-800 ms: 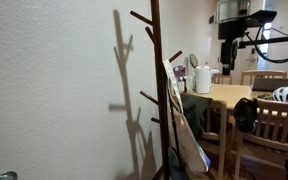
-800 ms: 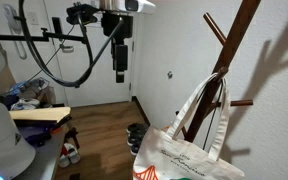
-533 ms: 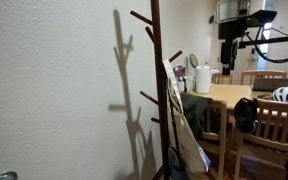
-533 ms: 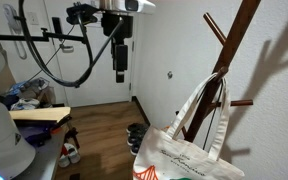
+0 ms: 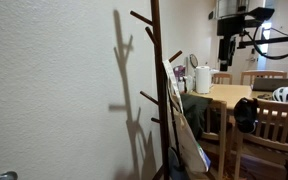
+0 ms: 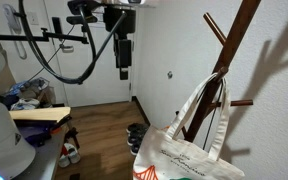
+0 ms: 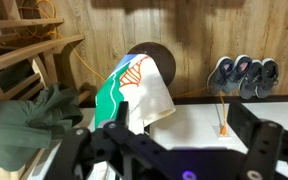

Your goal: Take the bag and hang it on the left of the stand

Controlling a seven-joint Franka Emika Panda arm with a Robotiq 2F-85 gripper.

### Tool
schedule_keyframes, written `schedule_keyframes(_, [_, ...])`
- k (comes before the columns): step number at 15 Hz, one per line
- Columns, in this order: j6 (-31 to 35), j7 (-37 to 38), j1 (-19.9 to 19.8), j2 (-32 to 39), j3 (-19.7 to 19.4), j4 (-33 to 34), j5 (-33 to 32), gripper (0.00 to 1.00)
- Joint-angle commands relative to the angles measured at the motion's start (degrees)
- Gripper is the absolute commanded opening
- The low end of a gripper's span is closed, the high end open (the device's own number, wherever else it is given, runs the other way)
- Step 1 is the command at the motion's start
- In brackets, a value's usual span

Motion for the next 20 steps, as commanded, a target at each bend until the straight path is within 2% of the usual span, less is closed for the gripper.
schedule_keyframes(1, [-3.77,-3.6,-0.93,2.36,-1.35,7.37,-2.94,1.0])
schedule_keyframes(5, [-7.05,-12.52,0.43,8.81,-4.25,17.09,-3.68,1.0])
schedule_keyframes(9, [-4.87,-20.23,0.84,16.56,-6.37,24.86,-2.84,1.0])
schedule_keyframes(13, [6.59,-15.59,0.05,21.87,-4.55,25.7,-4.08,1.0])
schedule_keyframes(15, [9.56,-20.2,0.95,24.5,-4.44,25.39,-3.3,1.0])
schedule_keyframes(16, [11.51,-19.94,0.67,24.29,-4.03,23.99,-4.58,1.0])
schedule_keyframes(17, [9.04,-18.13,0.4,23.3,-4.14,24.33,-3.17,1.0])
schedule_keyframes(20, [10.45,-18.22,0.54,24.88,-3.68,24.27,-3.67,1.0])
